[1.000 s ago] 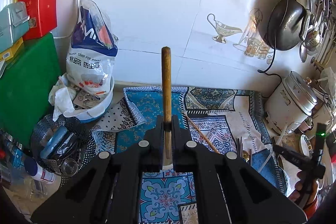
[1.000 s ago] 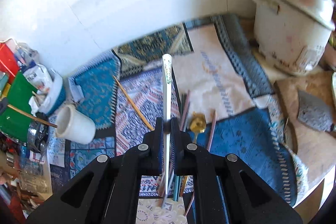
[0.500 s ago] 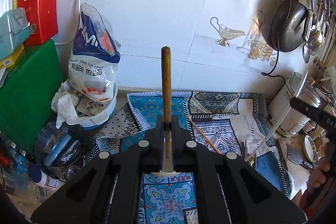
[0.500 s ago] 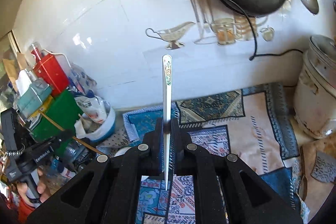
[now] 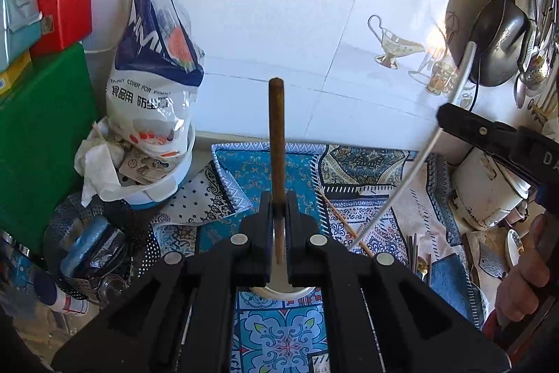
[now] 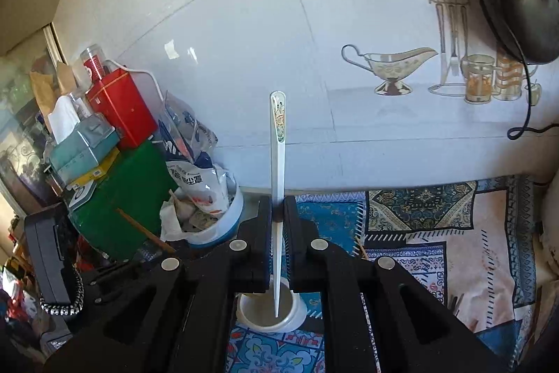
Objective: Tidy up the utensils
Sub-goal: 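Insert the white-handled utensil into the white cup and release with the right tool, then lower the brown chopstick into the white cup and open the left tool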
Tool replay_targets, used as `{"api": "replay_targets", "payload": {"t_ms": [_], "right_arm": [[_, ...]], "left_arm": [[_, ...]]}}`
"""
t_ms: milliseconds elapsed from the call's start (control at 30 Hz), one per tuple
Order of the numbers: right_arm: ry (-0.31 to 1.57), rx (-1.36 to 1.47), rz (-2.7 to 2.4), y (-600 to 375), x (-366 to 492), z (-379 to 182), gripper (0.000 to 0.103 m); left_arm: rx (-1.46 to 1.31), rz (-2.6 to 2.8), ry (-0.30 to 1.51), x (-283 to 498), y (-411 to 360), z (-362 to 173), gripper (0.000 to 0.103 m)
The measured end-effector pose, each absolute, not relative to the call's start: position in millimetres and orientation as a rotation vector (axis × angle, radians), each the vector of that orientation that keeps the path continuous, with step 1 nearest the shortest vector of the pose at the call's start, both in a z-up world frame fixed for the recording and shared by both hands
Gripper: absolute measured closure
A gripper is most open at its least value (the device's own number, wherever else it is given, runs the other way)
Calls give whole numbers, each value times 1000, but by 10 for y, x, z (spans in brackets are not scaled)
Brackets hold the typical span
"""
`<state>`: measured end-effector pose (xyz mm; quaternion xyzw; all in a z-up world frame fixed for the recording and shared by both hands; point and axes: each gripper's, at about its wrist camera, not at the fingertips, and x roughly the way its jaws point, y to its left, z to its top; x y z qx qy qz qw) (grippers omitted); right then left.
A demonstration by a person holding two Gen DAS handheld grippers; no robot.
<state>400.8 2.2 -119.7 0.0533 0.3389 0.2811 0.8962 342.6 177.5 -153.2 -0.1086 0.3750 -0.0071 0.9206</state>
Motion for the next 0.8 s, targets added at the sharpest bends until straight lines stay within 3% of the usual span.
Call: {"api": "replay_targets", "payload": {"t_ms": [800], "right_arm": [[973,-16,578,534,4350,-2095,97]], "left_arm": [[-243,-50,970,3752,1897,-2182,99]]}}
